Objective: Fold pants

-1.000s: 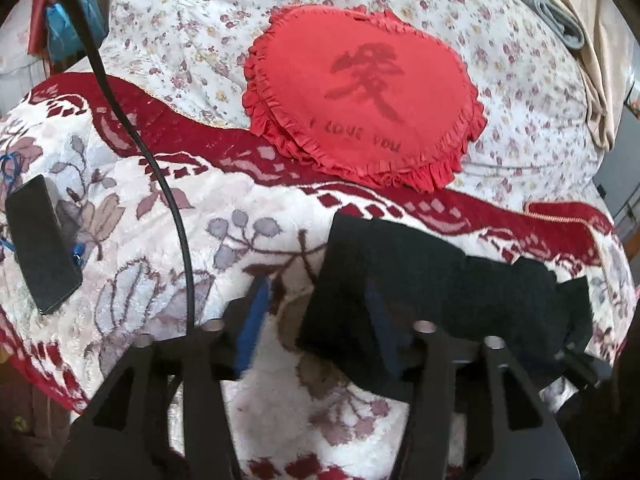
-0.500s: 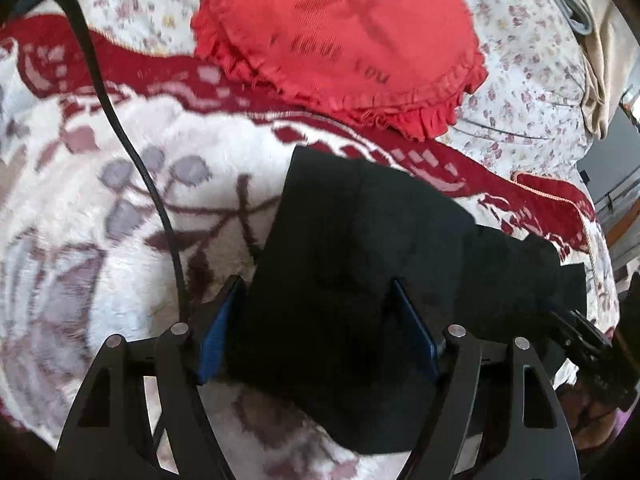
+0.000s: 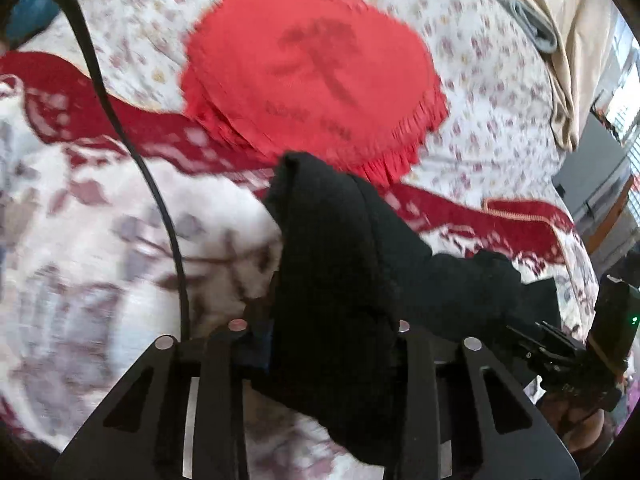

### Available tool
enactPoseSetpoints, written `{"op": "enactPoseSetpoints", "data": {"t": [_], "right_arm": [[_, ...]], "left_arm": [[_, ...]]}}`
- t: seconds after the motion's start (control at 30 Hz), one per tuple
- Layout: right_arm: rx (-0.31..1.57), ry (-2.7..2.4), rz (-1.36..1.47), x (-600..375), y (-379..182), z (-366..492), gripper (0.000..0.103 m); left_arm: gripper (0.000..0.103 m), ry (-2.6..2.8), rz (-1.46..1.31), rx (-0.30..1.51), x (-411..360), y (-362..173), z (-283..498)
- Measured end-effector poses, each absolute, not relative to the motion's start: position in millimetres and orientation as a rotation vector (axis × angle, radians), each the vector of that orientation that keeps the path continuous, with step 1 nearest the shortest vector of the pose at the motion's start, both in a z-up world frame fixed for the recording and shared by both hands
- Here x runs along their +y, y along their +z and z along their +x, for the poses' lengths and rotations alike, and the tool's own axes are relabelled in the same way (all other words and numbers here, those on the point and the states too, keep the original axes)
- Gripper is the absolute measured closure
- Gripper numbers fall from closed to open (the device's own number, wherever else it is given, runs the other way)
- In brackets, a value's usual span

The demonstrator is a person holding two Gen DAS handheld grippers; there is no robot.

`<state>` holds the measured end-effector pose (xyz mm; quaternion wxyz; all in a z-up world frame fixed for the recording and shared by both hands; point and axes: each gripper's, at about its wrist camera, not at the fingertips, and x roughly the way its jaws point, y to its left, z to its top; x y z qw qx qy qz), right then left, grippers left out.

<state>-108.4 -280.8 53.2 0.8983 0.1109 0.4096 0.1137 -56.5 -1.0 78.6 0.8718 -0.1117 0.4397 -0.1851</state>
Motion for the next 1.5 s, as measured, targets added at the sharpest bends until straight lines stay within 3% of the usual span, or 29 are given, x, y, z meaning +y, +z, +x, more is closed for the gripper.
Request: {"op": "enactPoseSetpoints", "data": {"t": [0.17,0.3,0.67,0.83,0.97,1.07,1.1,1.13,1.33,1.5], "right_arm": [[0.822,0.285,0.223,-255,53,-90,0.055],[0.953,0.175,0.129,-259,19,-68,0.059],[0.893,-0.152,0.288,-425,38,-156,0.059],[0.833,-0.266,0.273,-451,66,-187,0.056],[0.847,-0.280,0.232,-454,67,-179,0.056],[0.867,-0.274,0.199,-453,57,-166,0.058],[0.890,-0.303,0.177,-452,52,-160,0.072],[0.902,-0.342,0.151,-451,50,-155,0.073],[0.930,-0.392,0.119,-457,31,-140,0.072],[0.902,-0.407,0.151,-457,58,-154,0.067]], "left_arm": [[0.073,-0.245,-0.249,0.968,44,63,-59],[0.072,-0.200,-0.253,1.010,49,39,-64],[0.054,-0.180,-0.193,0.976,48,75,-75],[0.049,-0.102,-0.144,0.922,57,93,-83],[0.039,-0.102,-0.167,0.896,62,105,-85],[0.036,-0.132,-0.161,0.896,51,108,-86],[0.036,-0.146,-0.150,0.900,44,107,-86],[0.036,-0.155,-0.134,0.904,35,105,-85],[0.036,-0.215,-0.086,0.944,-10,83,-76],[0.036,-0.267,-0.051,0.956,-44,75,-74]]}}
